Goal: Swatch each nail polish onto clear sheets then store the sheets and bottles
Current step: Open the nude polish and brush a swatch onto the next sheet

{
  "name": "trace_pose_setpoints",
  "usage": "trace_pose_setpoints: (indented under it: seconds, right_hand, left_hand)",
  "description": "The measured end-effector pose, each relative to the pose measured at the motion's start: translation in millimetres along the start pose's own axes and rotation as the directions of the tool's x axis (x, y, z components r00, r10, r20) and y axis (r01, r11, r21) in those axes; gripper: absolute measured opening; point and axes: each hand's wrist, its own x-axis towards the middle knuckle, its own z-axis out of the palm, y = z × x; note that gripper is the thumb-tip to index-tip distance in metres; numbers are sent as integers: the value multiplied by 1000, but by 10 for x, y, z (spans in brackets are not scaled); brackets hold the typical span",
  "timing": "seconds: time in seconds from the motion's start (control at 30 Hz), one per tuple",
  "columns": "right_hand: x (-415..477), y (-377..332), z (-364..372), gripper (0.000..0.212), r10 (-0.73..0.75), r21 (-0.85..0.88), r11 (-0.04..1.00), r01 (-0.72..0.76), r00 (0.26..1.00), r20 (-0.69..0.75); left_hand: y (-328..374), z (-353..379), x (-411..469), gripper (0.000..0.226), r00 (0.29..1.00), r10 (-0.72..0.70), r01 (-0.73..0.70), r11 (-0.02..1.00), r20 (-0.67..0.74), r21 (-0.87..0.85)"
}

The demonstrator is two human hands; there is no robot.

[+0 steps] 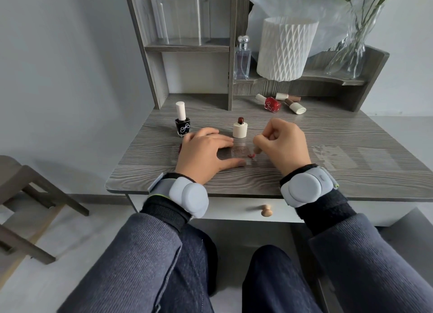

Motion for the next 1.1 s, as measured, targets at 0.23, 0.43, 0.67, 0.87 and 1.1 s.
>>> trace_pose_setpoints:
  seconds: [0.23, 0.43, 0.67, 0.87, 1.1]
  right_hand:
    - [-9, -35, -41, 15, -5, 161, 986, 42, 975, -222]
    - [-1, -26, -41, 18, -25, 175, 982, 70, 968, -249]
    - [14, -33, -38, 20, -55, 174, 979, 109, 956, -287]
    - [34, 0, -35, 7, -46, 189, 977, 98, 963, -264]
    - [41, 28, -22, 5, -52, 188, 976, 108, 958, -283]
  left_hand:
    - [-4, 4, -1, 64, 999, 6, -6, 1000, -39, -7]
    - [-2, -9, -8, 74, 999, 6, -6, 1000, -54, -2]
    - [-10, -21, 14, 33, 957, -26, -2, 995, -289, -95]
    - [14, -18, 61, 11, 934, -87, 61, 995, -347, -84]
    - [154, 39, 250, 18, 935, -228, 170, 960, -270, -223]
